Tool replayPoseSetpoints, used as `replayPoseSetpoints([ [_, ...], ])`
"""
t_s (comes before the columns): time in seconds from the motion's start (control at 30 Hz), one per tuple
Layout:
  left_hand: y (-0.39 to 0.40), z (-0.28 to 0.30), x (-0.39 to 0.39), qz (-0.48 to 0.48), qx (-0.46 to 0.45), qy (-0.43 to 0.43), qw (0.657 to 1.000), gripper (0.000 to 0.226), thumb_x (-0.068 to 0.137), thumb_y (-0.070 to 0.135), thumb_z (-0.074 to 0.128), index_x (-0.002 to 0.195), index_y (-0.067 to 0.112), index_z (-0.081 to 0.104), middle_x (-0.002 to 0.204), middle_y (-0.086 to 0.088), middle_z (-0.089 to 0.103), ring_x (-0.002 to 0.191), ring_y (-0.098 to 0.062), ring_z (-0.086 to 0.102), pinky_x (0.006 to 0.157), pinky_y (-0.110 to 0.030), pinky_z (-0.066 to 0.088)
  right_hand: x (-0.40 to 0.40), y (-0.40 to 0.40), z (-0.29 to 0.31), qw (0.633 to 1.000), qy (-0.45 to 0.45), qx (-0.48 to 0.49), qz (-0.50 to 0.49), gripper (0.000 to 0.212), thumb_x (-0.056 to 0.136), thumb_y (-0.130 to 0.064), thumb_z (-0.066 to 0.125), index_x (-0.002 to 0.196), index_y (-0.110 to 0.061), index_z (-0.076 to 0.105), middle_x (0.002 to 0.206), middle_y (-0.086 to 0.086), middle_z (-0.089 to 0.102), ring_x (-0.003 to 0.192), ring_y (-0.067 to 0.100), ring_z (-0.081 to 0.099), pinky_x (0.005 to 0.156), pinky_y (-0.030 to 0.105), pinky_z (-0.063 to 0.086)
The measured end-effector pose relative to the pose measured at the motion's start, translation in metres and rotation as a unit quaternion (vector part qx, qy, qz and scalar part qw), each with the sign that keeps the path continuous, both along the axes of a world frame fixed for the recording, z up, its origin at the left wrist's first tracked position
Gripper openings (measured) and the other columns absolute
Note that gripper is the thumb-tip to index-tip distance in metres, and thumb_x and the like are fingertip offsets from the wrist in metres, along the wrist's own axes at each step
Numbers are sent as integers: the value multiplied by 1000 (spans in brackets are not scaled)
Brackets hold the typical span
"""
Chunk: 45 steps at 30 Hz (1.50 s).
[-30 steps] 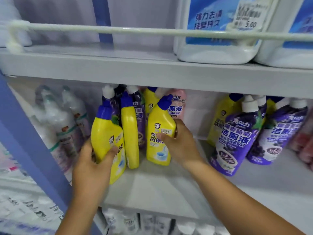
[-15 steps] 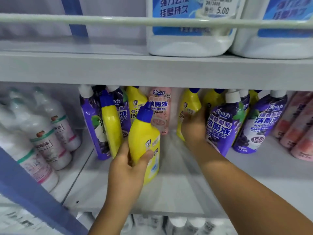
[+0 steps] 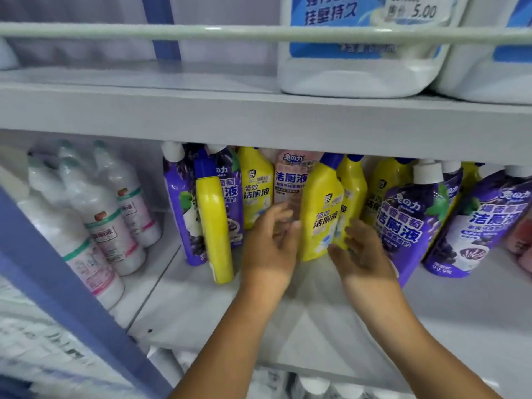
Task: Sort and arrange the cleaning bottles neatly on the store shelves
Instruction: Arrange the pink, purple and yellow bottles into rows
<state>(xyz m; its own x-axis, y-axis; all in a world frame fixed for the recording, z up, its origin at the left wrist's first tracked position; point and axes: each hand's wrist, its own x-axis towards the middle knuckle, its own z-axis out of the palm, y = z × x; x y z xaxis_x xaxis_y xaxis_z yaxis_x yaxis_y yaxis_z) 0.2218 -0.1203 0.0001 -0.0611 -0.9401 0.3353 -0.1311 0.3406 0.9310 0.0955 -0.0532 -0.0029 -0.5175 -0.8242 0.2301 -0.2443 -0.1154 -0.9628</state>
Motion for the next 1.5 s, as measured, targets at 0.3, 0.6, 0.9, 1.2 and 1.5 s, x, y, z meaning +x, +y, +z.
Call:
replayPoseSetpoints([
  [0.3, -4, 22, 126, 265, -21, 93, 959, 25, 96, 13, 69, 119, 10, 59, 105, -2, 68, 84, 4, 62, 79, -7, 47, 90, -50, 18, 981, 110, 57, 147, 29, 85, -23, 77, 104, -38, 60, 106, -14, 62, 100, 9, 61, 88, 26, 51],
  [0.6, -60, 16, 139, 186, 49, 40, 980, 70, 86, 36, 79, 145, 15, 46, 132, 2, 63, 116, -12, 64, 102, -29, 50, 133, -79, 14, 981, 169, 69, 65, 39, 84, -29, 74, 114, -14, 54, 113, 6, 65, 100, 27, 64, 74, 22, 39],
  [0.9, -71, 1, 128, 179, 27, -46, 982, 54, 80, 27, 83, 124, 21, 53, 112, 7, 72, 95, -9, 66, 80, -21, 47, 12, -24, 10, 986, 128, 55, -88, 42, 83, -22, 81, 112, -19, 51, 106, 3, 66, 97, 27, 65, 84, 38, 51],
  [1.2, -57, -3, 139, 148, 18, -54, 987, 38, 85, 28, 79, 112, 42, 56, 99, 25, 71, 89, 9, 65, 84, -26, 50, -6, -37, -4, 979, 144, 16, -143, 63, 80, -15, 84, 131, -4, 48, 126, 16, 58, 116, 33, 57, 97, 35, 45],
  [1.5, -31, -16, 149, 162, 22, -36, 986, 45, 83, 32, 80, 117, 44, 52, 98, 28, 69, 90, 10, 66, 80, -24, 51, 93, -54, 17, 971, 194, -137, -13, 48, 82, -19, 77, 124, -10, 54, 119, -1, 49, 113, 16, 55, 98, 31, 48],
])
